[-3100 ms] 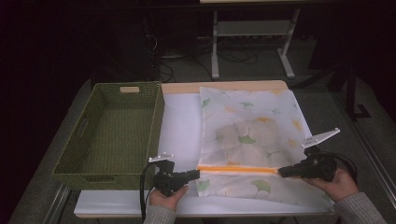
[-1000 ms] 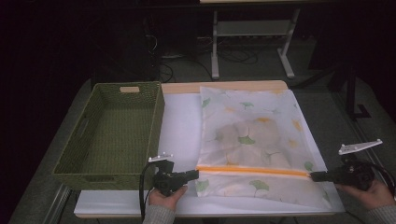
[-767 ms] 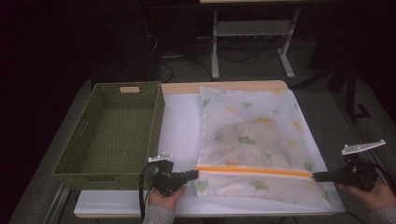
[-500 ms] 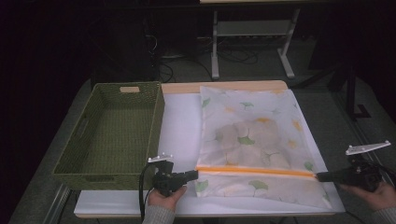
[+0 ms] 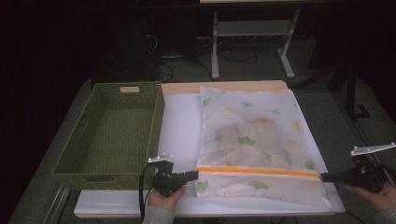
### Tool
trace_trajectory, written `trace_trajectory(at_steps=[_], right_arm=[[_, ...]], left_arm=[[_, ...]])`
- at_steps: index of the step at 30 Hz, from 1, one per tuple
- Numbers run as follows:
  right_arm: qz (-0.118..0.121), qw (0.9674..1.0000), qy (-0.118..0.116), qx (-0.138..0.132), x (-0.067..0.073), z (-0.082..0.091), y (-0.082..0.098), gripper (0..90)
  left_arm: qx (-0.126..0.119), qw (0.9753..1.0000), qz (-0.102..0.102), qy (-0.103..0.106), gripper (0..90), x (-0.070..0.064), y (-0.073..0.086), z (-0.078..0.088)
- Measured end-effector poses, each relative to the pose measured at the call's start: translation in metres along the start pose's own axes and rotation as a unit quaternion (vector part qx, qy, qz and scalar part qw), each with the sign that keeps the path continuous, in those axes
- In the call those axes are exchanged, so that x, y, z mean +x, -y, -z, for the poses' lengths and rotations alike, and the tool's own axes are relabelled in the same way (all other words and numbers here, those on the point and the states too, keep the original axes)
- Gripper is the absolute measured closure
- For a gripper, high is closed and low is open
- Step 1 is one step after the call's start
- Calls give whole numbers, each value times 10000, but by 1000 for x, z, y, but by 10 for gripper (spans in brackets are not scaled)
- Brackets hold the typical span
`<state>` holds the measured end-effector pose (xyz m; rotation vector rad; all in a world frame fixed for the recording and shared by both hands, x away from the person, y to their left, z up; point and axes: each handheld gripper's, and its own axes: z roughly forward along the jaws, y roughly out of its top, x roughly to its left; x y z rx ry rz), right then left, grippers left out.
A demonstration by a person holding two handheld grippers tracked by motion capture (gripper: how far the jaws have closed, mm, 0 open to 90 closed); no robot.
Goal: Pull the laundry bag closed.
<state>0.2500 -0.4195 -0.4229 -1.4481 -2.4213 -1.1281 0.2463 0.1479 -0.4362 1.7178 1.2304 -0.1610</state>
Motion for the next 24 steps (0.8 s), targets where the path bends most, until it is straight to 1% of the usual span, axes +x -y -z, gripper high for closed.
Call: trace_trajectory(at_steps=[9,17,24], right_arm=[[-37,10000,6,-52,-3,2,1,896],[-15,9999,16,-148,-1,2,1,890],[14,9999,-7,-151,0,0,2,881]], left_arm=[[11,10000,-16,2,863,0,1,0],[-33,10000,7,-5,858,0,1,0],[-29,10000,-1,-15,845,1,1,0]])
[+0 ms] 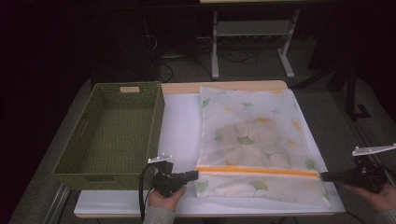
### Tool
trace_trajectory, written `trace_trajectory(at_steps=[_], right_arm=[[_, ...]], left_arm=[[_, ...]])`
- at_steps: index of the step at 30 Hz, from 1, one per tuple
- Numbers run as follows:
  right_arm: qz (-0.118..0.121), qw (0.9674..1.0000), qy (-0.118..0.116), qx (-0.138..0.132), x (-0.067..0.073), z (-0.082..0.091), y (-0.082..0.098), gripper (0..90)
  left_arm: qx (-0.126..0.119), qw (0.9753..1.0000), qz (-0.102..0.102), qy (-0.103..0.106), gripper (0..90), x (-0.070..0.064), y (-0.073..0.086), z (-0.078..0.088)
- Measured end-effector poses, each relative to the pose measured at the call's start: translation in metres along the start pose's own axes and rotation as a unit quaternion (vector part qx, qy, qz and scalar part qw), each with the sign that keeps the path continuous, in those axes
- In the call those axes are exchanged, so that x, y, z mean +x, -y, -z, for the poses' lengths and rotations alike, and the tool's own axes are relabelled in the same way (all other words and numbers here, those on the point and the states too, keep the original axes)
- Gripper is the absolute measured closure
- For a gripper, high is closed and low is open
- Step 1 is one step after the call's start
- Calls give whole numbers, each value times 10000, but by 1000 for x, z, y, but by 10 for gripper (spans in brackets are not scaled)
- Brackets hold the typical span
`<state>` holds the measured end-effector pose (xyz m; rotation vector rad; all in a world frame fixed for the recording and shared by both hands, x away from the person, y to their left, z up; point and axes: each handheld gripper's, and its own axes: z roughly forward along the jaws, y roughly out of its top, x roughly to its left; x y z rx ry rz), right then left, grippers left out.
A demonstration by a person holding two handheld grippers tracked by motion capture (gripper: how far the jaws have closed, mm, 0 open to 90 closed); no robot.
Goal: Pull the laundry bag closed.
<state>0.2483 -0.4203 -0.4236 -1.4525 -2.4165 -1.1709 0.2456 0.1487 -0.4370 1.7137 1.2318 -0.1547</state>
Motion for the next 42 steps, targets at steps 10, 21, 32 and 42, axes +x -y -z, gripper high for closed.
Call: trace_trajectory(at_steps=[10,21,32,42], right_arm=[[51,9999,-54,-77,5,-1,-5,825],[229,9995,-113,-161,15,-4,-16,794],[357,9990,-191,-204,26,-9,-26,764],[478,9983,-221,-243,36,-16,-38,710]], left_arm=[[-119,9999,82,-27,777,3,0,6],[-187,9998,-56,-18,695,-2,-7,9],[-237,9996,-114,48,641,-6,-13,9],[-275,9994,-177,104,573,-11,-17,11]])
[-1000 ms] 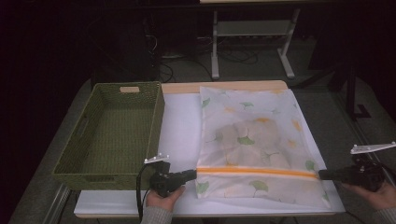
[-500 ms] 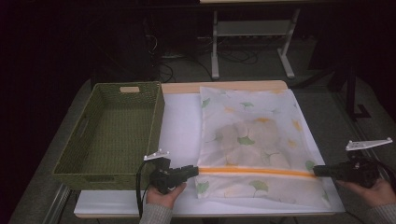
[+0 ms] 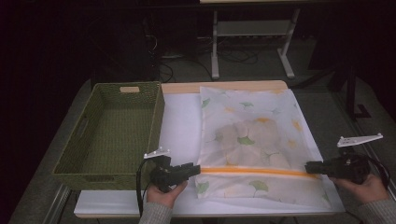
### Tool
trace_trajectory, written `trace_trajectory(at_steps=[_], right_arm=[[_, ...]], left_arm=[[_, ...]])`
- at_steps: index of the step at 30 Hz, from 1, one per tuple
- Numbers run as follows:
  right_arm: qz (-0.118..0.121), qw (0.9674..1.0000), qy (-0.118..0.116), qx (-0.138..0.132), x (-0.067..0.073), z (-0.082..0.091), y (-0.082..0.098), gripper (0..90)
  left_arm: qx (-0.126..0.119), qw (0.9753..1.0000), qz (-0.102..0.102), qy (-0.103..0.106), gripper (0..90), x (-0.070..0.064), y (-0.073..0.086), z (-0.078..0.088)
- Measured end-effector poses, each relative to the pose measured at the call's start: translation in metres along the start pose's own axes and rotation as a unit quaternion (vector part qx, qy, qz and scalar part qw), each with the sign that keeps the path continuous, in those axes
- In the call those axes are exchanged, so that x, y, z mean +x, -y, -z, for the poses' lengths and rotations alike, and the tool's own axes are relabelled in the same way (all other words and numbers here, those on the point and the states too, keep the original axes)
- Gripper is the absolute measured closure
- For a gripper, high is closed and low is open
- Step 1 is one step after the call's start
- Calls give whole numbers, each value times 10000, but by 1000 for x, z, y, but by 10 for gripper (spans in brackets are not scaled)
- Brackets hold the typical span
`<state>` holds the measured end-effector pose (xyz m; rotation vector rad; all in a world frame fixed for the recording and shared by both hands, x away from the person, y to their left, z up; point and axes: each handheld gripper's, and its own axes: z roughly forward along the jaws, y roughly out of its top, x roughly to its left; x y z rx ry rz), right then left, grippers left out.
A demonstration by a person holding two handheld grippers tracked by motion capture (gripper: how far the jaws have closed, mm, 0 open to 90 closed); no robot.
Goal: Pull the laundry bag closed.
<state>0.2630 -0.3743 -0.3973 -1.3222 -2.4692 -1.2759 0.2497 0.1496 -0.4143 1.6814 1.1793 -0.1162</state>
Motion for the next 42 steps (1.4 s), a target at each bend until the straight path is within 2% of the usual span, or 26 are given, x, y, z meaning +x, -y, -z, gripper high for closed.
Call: trace_trajectory(at_steps=[8,19,27,33,42], right_arm=[[91,9999,-41,-35,7,-6,-10,682],[243,9996,-102,-55,21,-15,-24,633],[383,9991,-157,-97,32,-25,-36,592],[432,9989,-191,-55,39,-33,-43,549],[557,9981,-251,-18,49,-44,-53,514]], left_arm=[[-19,9999,-113,26,559,-4,-3,2],[-83,9998,-170,73,531,-6,-4,5],[-73,9994,-325,117,492,-12,-5,5],[-111,9993,-334,154,439,-13,-5,5],[-140,9990,-377,174,414,-15,-4,6]])
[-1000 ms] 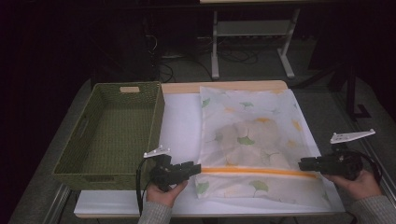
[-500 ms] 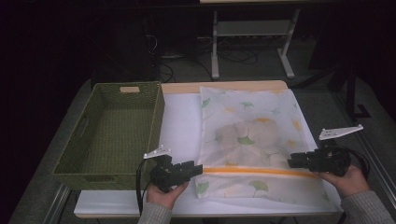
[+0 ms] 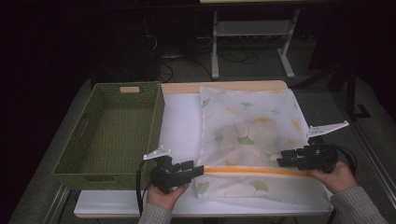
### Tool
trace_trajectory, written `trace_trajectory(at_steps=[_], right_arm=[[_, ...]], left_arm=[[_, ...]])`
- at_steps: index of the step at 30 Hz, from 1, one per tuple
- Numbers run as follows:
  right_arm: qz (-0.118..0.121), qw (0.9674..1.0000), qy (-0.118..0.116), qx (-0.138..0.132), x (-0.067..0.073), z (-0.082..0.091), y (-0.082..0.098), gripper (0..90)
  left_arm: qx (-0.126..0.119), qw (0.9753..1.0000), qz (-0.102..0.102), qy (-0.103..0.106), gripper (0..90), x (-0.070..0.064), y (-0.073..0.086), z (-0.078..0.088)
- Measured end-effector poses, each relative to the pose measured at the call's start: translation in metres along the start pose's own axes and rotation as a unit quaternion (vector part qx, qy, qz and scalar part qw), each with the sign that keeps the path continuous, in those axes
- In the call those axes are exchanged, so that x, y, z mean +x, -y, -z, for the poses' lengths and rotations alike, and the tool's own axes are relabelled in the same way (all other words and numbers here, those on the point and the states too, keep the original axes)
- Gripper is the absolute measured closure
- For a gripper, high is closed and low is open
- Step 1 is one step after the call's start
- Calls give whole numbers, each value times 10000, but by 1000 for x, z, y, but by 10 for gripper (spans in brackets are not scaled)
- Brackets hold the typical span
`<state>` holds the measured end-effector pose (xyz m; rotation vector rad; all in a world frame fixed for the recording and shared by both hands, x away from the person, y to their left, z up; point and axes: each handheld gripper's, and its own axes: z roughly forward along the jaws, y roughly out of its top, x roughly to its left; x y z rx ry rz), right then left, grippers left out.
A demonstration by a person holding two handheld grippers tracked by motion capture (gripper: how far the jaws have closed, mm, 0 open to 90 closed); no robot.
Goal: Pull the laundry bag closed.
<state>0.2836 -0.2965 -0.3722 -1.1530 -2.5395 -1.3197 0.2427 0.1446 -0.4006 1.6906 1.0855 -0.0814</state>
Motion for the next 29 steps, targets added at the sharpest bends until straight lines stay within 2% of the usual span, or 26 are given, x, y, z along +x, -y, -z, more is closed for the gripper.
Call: trace_trajectory(at_steps=[14,29], right_arm=[[162,9998,-63,-6,11,-12,-15,472],[223,9997,-22,7,14,-17,-17,423]], left_arm=[[116,9999,-71,1,404,-2,5,-1],[254,9995,-94,-177,389,1,16,4]])
